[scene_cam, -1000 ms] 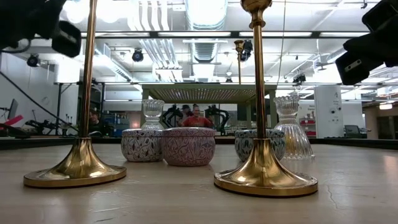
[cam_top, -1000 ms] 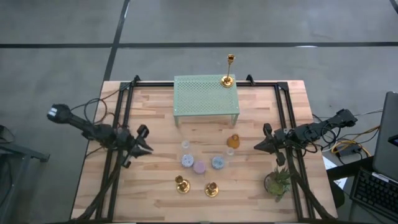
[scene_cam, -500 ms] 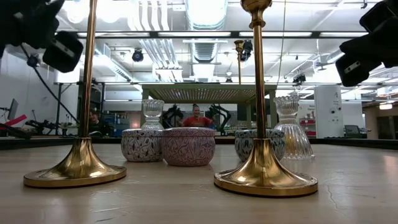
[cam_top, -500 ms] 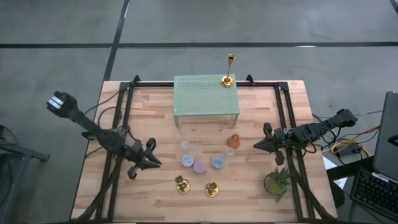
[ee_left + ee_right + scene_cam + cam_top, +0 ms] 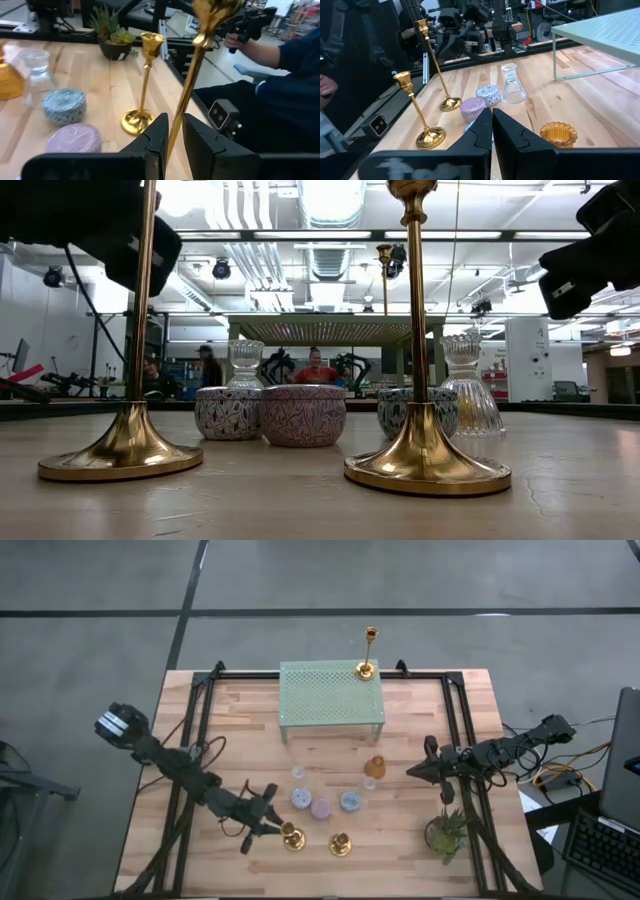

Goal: Pick & Place candle stick holders
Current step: Put the left gold candle holder on the shelf

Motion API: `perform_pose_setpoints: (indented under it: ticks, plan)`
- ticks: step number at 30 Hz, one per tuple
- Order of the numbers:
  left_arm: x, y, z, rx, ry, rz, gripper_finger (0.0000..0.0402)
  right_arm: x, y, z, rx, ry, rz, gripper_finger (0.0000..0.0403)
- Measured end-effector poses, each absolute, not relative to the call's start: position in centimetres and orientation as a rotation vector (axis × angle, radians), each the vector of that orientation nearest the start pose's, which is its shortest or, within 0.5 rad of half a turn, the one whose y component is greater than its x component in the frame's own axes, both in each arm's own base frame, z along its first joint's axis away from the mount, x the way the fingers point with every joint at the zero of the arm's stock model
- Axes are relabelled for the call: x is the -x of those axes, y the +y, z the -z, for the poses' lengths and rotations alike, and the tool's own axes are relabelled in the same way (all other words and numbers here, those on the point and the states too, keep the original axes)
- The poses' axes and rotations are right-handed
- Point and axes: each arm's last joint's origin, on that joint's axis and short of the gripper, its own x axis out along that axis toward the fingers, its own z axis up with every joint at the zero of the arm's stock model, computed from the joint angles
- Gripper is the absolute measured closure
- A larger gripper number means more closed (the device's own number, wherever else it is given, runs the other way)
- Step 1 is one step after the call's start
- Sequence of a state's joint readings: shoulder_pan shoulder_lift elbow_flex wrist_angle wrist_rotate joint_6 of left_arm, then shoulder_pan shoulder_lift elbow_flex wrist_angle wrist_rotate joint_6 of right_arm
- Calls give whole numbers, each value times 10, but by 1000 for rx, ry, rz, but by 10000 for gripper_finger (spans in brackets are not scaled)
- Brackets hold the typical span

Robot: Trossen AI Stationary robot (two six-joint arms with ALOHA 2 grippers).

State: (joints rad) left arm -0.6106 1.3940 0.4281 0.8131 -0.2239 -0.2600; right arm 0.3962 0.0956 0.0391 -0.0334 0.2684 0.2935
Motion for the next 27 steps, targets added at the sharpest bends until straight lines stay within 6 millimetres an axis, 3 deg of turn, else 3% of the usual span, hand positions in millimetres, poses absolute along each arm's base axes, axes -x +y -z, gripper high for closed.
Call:
perform_pose_setpoints:
  ticks: [7,18,27]
  plan:
    - [-221,-148,-182,235,203,383,331,-96,32,-166,-266,103,-114,394]
    - [-222,-148,-183,230,199,387,227,-96,31,-166,-262,97,-92,394]
    - [-227,-150,-193,184,144,330,244,-96,31,-167,-259,95,-92,394]
